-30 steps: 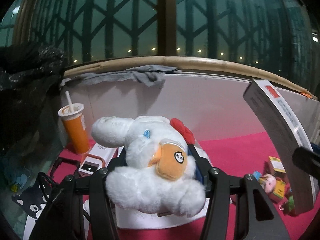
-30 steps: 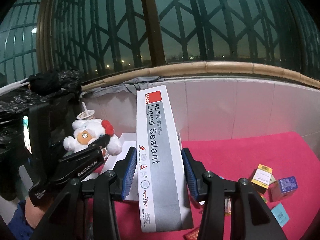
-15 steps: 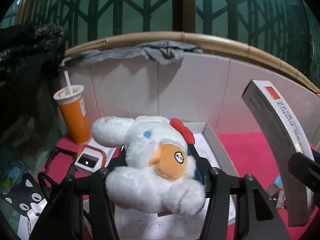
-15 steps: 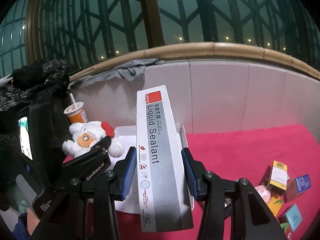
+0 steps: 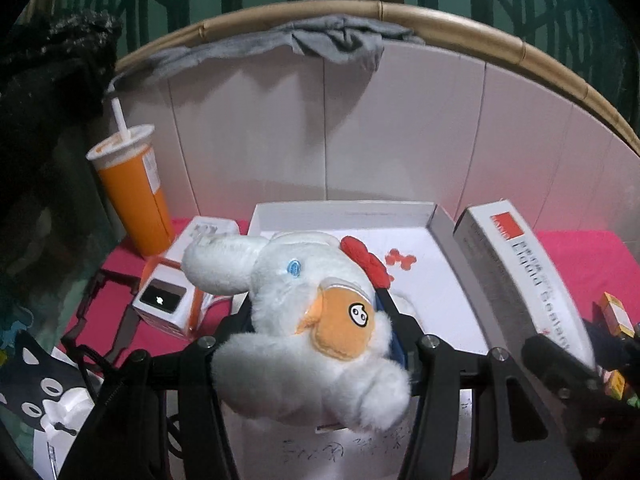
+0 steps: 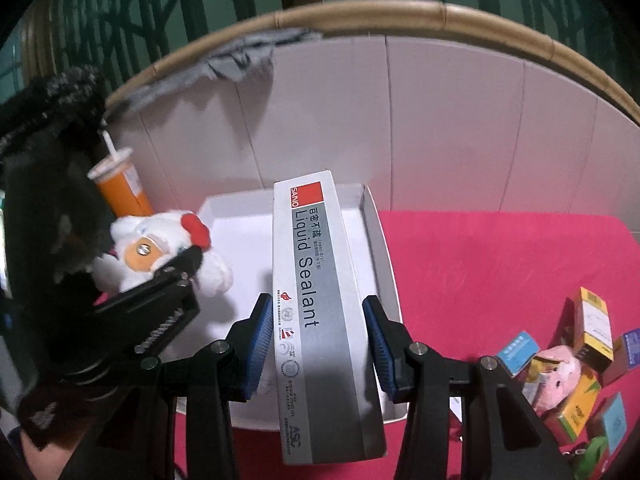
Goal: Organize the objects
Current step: 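Lower the plush into the tray with the left gripper while the right gripper lowers the sealant box beside it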
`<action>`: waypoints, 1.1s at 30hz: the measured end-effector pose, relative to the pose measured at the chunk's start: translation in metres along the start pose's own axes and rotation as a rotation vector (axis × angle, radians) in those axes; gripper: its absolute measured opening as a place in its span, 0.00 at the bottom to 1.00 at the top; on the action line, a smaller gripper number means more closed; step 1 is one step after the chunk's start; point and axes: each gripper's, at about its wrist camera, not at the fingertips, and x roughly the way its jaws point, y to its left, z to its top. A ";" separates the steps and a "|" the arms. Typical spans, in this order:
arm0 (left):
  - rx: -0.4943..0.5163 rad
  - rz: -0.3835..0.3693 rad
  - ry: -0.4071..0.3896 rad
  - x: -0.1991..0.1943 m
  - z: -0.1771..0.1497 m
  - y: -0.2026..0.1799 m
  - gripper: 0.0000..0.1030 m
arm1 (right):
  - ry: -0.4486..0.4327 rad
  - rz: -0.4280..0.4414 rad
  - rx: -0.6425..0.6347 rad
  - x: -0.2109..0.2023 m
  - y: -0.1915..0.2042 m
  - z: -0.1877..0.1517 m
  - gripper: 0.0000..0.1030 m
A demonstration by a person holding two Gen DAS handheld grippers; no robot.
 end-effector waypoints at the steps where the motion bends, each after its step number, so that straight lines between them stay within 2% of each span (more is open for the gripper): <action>1: -0.001 0.001 0.006 0.003 -0.001 0.000 0.52 | 0.014 -0.003 0.003 0.007 -0.001 -0.002 0.48; 10: -0.018 -0.004 0.054 0.022 -0.006 0.004 0.53 | 0.058 -0.009 0.023 0.034 -0.004 -0.006 0.48; 13: -0.031 -0.042 0.088 0.029 -0.007 0.006 0.54 | 0.064 -0.014 0.010 0.041 -0.003 -0.007 0.50; 15: -0.061 -0.095 0.126 0.035 -0.009 0.007 0.54 | 0.073 -0.004 0.001 0.045 -0.001 -0.009 0.50; 17: -0.061 -0.141 0.118 0.034 -0.011 0.006 0.64 | 0.082 0.002 -0.009 0.046 -0.001 -0.014 0.64; 18: -0.047 -0.151 0.107 0.033 -0.012 0.005 0.85 | 0.079 0.003 -0.010 0.045 -0.001 -0.016 0.78; 19: -0.031 -0.156 0.086 0.029 -0.013 0.003 1.00 | 0.070 0.004 -0.009 0.043 -0.003 -0.018 0.84; 22: -0.006 -0.127 0.043 0.017 -0.012 -0.002 1.00 | 0.055 0.001 -0.003 0.035 -0.005 -0.019 0.84; 27: -0.040 -0.120 -0.001 -0.005 -0.007 0.002 1.00 | -0.003 -0.011 0.033 0.005 -0.022 -0.022 0.89; 29: -0.047 -0.128 -0.021 -0.017 -0.007 0.004 1.00 | -0.027 -0.014 0.058 -0.010 -0.033 -0.025 0.94; 33: -0.057 -0.178 -0.052 -0.040 -0.007 0.000 1.00 | -0.063 0.005 0.127 -0.039 -0.059 -0.028 0.95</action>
